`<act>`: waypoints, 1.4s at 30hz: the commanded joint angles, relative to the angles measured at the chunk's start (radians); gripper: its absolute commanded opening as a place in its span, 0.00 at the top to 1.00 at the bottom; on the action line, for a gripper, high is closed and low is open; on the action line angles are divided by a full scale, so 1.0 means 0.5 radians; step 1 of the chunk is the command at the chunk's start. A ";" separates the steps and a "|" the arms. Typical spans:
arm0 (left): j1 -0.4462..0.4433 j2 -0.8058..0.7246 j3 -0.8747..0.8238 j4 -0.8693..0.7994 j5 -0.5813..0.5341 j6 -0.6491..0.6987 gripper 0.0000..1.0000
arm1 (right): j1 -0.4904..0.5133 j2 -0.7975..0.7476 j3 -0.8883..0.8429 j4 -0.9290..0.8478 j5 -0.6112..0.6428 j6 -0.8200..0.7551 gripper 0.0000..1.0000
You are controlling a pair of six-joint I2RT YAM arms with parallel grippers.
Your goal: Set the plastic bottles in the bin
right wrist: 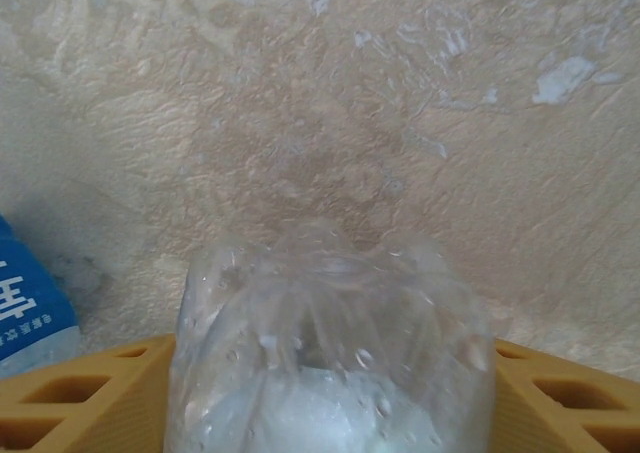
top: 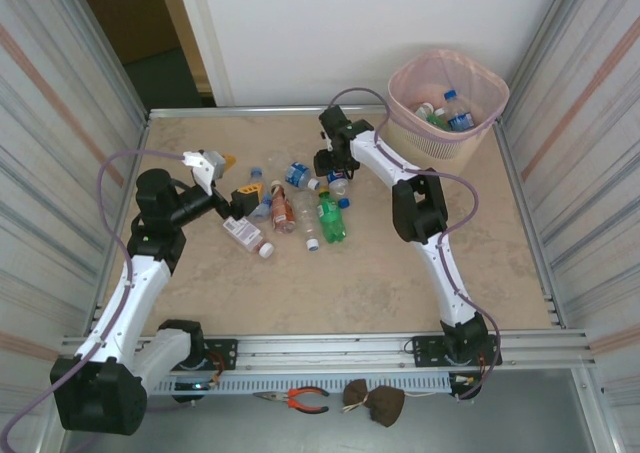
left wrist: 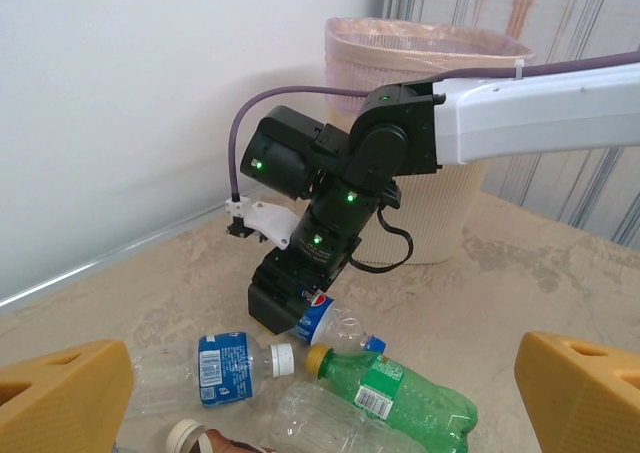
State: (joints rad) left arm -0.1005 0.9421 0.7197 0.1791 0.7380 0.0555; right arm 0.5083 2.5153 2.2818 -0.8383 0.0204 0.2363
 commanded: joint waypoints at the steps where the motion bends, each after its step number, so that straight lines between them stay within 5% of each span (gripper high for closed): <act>1: -0.014 -0.039 0.019 0.001 0.003 0.029 0.01 | -0.007 0.041 0.068 -0.019 -0.038 0.050 0.33; 16: -0.014 -0.040 0.019 0.002 0.003 0.030 0.01 | 0.011 -0.137 0.102 -0.053 0.031 -0.006 0.44; 42: -0.014 -0.052 0.019 0.004 0.003 0.033 0.01 | 0.008 -0.933 0.225 0.083 0.208 -0.366 0.45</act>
State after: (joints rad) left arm -0.1005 0.9417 0.7197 0.1791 0.7380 0.0559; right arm 0.5270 2.1193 2.3615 -0.8284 0.1059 0.0948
